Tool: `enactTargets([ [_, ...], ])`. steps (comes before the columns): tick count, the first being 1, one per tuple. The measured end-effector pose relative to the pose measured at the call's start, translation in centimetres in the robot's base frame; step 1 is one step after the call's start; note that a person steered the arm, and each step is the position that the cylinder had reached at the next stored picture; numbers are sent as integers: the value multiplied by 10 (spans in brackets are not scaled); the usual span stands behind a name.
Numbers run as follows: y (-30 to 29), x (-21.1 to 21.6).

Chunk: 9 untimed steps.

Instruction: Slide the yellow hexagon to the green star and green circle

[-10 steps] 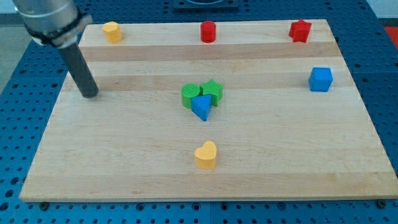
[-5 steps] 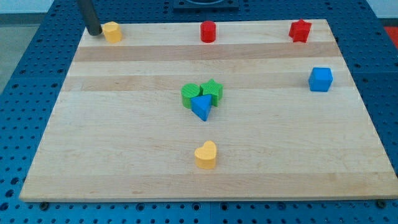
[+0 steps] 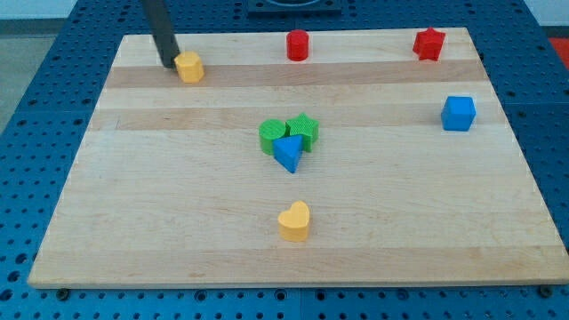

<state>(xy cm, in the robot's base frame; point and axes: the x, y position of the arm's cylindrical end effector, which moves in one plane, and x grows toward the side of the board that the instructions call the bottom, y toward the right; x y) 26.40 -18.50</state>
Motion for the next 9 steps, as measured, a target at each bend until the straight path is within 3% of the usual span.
enactTargets([
  [4, 94, 47],
  [7, 88, 98],
  [9, 50, 104],
])
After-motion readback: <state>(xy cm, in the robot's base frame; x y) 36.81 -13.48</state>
